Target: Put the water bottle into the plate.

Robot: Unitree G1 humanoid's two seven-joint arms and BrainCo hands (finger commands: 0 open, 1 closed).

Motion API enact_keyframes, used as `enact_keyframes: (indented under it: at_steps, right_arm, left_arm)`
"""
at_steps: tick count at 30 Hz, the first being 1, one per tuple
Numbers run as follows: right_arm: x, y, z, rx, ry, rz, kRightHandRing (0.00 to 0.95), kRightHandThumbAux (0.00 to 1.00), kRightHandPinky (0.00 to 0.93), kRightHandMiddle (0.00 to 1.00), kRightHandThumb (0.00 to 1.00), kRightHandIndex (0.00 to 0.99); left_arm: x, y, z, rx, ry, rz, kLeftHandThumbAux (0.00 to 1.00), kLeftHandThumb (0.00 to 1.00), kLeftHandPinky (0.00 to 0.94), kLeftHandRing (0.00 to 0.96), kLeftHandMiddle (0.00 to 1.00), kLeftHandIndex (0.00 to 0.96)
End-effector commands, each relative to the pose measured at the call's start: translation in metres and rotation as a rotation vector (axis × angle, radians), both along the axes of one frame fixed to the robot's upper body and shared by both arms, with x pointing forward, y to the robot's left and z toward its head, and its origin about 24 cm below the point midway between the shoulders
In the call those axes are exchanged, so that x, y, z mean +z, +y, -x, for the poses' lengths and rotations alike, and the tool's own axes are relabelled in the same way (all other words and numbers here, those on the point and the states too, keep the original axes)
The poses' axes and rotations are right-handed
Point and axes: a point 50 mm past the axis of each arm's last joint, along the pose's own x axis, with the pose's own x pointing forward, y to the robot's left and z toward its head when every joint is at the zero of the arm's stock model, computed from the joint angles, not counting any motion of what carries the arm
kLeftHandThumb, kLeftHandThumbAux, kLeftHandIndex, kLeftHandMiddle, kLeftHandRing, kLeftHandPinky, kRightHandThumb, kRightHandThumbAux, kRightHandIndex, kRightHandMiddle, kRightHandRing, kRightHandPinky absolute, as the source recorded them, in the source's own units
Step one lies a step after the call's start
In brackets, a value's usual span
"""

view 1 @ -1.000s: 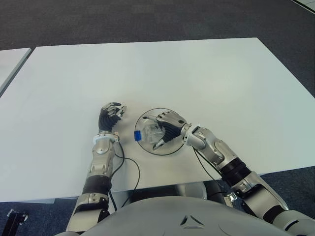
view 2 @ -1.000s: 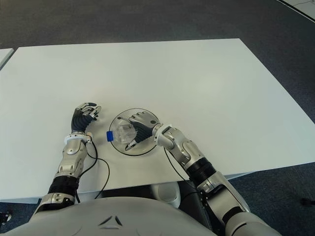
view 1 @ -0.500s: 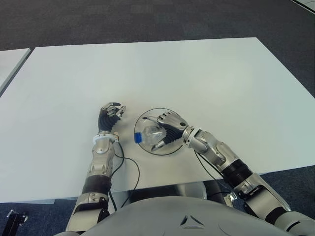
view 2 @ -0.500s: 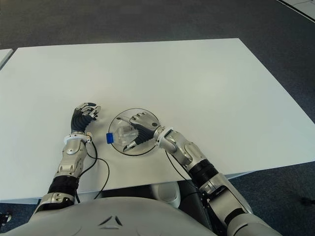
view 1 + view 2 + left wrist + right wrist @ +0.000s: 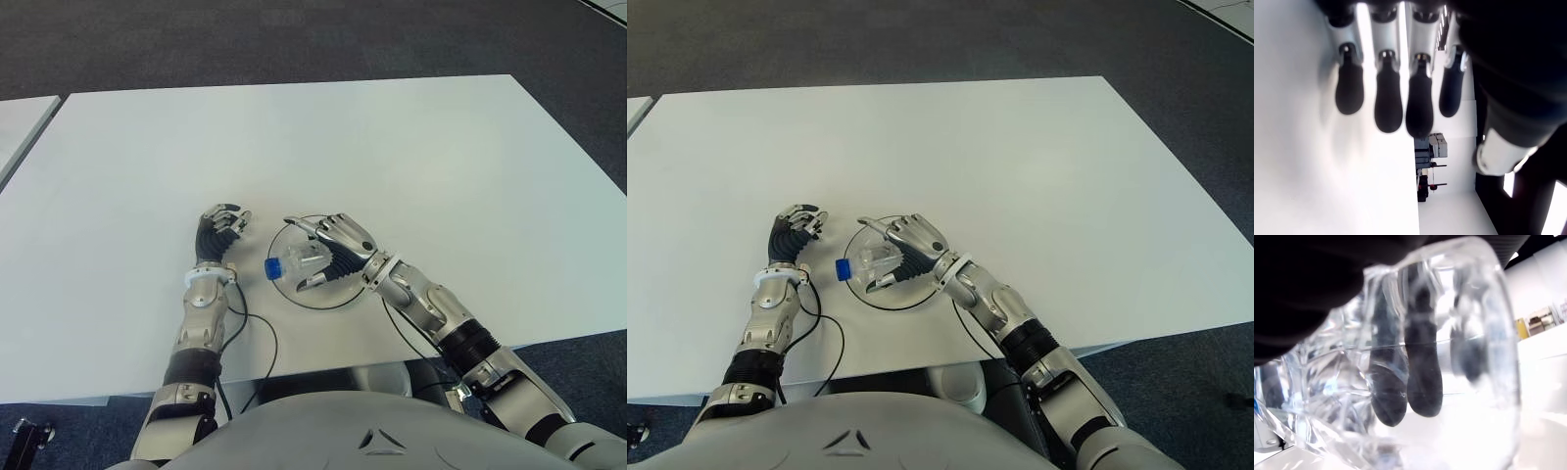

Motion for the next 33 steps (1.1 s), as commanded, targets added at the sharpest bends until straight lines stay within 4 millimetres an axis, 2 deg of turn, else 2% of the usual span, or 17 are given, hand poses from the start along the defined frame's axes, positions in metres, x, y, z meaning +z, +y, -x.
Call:
enact_keyframes:
  at_steps: [1, 13, 23, 33]
  right_arm:
    - [0.001, 0.001, -0.002, -0.025, -0.087, -0.024, 0.0, 0.298, 0.0, 0.0, 0.064, 0.0]
    - [-0.003, 0.0, -0.001, -0.089, -0.203, -0.1, 0.0, 0.21, 0.0, 0.0, 0.117, 0.0]
    - [-0.011, 0.001, -0.002, -0.123, -0.336, -0.111, 0.0, 0.193, 0.0, 0.0, 0.061, 0.0]
    - [-0.014, 0.001, -0.002, -0.149, -0.372, -0.101, 0.0, 0.179, 0.0, 0.0, 0.043, 0.0]
  left_arm:
    - [-0.024, -0.002, 0.017, -0.007, 0.136, 0.012, 0.716, 0.706, 0.629, 0.638, 0.64, 0.434]
    - [-0.023, -0.003, 0.017, -0.005, 0.126, 0.02, 0.717, 0.706, 0.648, 0.651, 0.652, 0.434]
    - [-0.023, -0.003, 0.016, -0.016, 0.122, 0.013, 0.716, 0.706, 0.647, 0.66, 0.65, 0.434]
    - [-0.023, -0.003, 0.016, -0.027, 0.127, 0.011, 0.716, 0.706, 0.649, 0.661, 0.646, 0.433]
